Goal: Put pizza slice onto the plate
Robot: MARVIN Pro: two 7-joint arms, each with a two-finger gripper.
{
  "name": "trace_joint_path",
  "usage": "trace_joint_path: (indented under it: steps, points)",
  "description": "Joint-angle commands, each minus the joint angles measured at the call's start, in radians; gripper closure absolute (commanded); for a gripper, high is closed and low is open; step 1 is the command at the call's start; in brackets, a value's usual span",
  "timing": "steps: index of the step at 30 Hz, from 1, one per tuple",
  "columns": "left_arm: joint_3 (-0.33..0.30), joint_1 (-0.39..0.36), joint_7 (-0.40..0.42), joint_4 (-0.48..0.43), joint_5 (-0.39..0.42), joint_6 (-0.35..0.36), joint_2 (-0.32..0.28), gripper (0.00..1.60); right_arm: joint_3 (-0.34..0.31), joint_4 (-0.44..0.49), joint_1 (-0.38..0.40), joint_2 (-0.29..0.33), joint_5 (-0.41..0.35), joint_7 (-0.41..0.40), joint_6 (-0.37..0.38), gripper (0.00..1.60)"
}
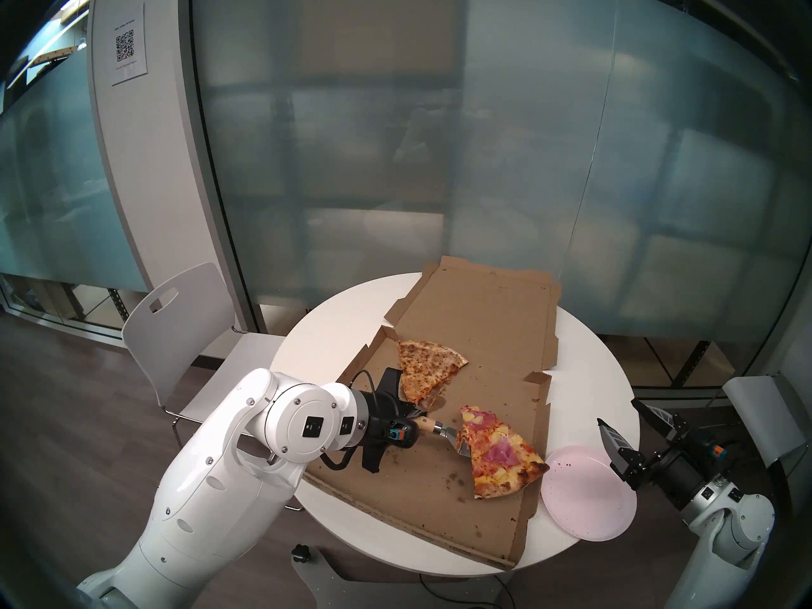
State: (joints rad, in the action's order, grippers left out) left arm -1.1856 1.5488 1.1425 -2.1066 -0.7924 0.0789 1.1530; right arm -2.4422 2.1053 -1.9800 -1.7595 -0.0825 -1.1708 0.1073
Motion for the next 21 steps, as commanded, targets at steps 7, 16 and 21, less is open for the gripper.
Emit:
trace_joint_path:
  steps: [7,16,21]
  points:
    - [0.011,-0.017,0.034,-0.102,0.027,0.012,0.023,1.6,-0.134,0.062,-0.005,-0.012,-0.082,0.071,0.032,0.0]
    - [0.088,-0.06,0.058,-0.103,-0.004,0.028,0.059,1.6,-0.209,0.051,-0.034,-0.035,-0.131,0.07,0.023,0.0]
    - [0.139,-0.089,0.061,-0.088,-0.028,0.038,0.088,1.6,-0.226,0.051,-0.051,-0.047,-0.151,0.079,0.011,0.0]
